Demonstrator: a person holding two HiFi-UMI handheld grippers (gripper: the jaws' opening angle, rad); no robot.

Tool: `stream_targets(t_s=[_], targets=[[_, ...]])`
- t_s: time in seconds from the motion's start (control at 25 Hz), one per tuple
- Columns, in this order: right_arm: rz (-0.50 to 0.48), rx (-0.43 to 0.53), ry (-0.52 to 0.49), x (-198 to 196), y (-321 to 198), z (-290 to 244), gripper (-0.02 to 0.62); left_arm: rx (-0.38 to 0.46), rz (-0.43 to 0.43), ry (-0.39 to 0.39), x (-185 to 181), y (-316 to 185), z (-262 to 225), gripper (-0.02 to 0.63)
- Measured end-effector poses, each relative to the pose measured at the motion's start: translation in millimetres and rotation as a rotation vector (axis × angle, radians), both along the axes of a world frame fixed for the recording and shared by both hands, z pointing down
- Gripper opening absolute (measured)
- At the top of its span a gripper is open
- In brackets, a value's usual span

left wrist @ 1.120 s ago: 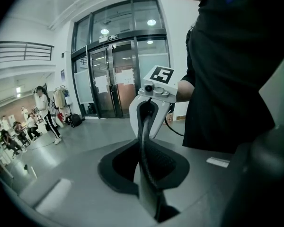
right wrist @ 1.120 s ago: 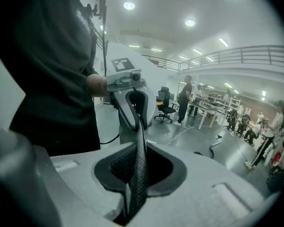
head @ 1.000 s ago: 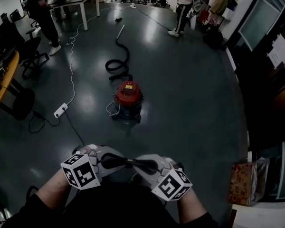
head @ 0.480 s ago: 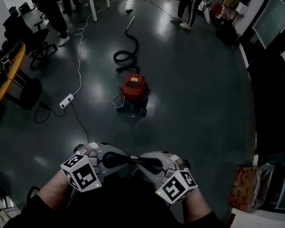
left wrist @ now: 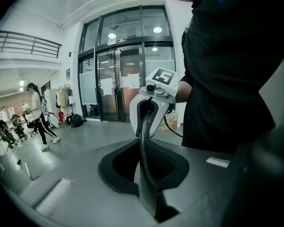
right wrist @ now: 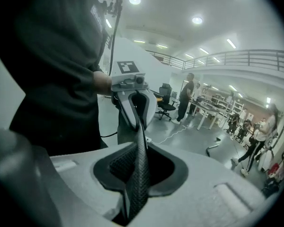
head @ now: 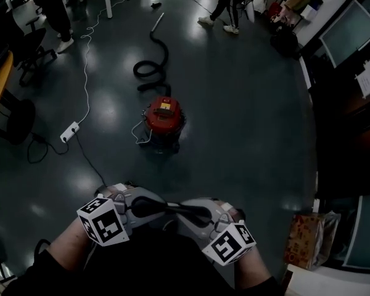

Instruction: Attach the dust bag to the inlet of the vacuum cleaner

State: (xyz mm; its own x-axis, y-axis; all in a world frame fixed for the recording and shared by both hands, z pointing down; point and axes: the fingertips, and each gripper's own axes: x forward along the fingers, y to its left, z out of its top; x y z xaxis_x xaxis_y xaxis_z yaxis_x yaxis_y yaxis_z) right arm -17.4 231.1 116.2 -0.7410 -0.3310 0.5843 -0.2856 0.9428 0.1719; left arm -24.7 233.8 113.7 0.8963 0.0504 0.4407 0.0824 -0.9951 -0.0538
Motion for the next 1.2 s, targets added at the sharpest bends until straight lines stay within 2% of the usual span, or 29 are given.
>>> stream_targets(t_s=[0.36,0.64,0.8,0.96,1.2], targets=[[0.068,-0.056,0.045,-58.5,-96.1,12.4,0.043,-0.035,0.071,0.061,-59.7,-97.4,10.1,0.040],[0.073,-0.097,0.043,-63.3,-133.7,29.3,0.038,-0.060,0.051,0.063,-68.1,-137.4,24.4,0.052],[0.024,-0.124,0.003,-48.6,-145.2,43.3,0.037,-0.068,0.015,0.025,-55.2,-148.6,39.2,0.052],[-0.042,-0.144,-0.037,-20.7,-157.2,56.4,0.035,-0.054,-0.046,-0.044,-25.8,-160.5,49.6,0.051],[-0.099,-0.136,-0.057,26.4,-181.8,82.1,0.034,0.029,-0.132,-0.134,22.8,-184.6,76.2,0.041]])
